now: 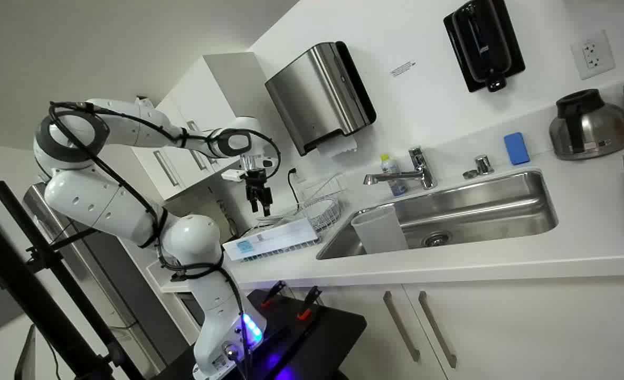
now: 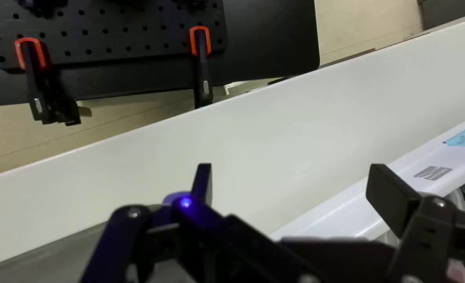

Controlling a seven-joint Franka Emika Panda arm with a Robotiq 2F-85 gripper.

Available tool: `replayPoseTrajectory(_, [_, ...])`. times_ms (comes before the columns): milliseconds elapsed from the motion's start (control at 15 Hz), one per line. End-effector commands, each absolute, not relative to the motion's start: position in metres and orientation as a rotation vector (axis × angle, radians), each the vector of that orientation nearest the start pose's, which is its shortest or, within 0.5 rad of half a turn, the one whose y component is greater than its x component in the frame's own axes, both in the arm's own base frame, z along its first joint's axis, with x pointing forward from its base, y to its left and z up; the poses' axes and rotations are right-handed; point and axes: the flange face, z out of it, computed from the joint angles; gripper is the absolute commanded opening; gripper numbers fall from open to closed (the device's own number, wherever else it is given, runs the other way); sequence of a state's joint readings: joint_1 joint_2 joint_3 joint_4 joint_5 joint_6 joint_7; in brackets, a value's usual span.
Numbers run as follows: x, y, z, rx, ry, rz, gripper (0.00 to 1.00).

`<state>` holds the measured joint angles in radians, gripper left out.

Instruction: Move the jar from the sink to the dish rack

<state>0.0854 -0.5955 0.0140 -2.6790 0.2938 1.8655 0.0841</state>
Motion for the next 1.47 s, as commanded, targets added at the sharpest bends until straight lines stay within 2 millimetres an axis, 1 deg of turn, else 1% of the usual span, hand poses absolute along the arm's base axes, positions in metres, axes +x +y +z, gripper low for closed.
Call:
replayPoseTrajectory(0, [0.327, 0.055, 0.404, -2.875, 0.150, 0.348, 1.00])
replayPoseTrajectory(200, [0.327, 0.055, 0.404, -2.875, 0.151, 0.348, 1.00])
replayPoseTrajectory(333, [0.334, 0.047, 0.406, -2.941, 0.267, 0.192, 1.00])
replayPoseTrajectory(533, [0.353, 0.024, 0.405, -2.981, 0.415, -0.002, 1.00])
replayPoseTrajectory(667, [0.366, 0.003, 0.400, -3.000, 0.531, -0.124, 1.00])
replayPoseTrajectory(733, [0.372, -0.007, 0.394, -3.008, 0.593, -0.177, 1.00])
replayPoseTrajectory(867, [0.383, -0.031, 0.377, -3.019, 0.723, -0.274, 1.00])
replayPoseTrajectory(1067, [0.398, -0.064, 0.345, -3.013, 0.933, -0.387, 1.00])
replayPoseTrajectory(1200, [0.405, -0.087, 0.323, -3.008, 1.084, -0.422, 1.00])
replayPoseTrajectory(1333, [0.410, -0.109, 0.306, -2.998, 1.246, -0.438, 1.00])
replayPoseTrajectory(1400, [0.411, -0.120, 0.303, -2.995, 1.332, -0.439, 1.00])
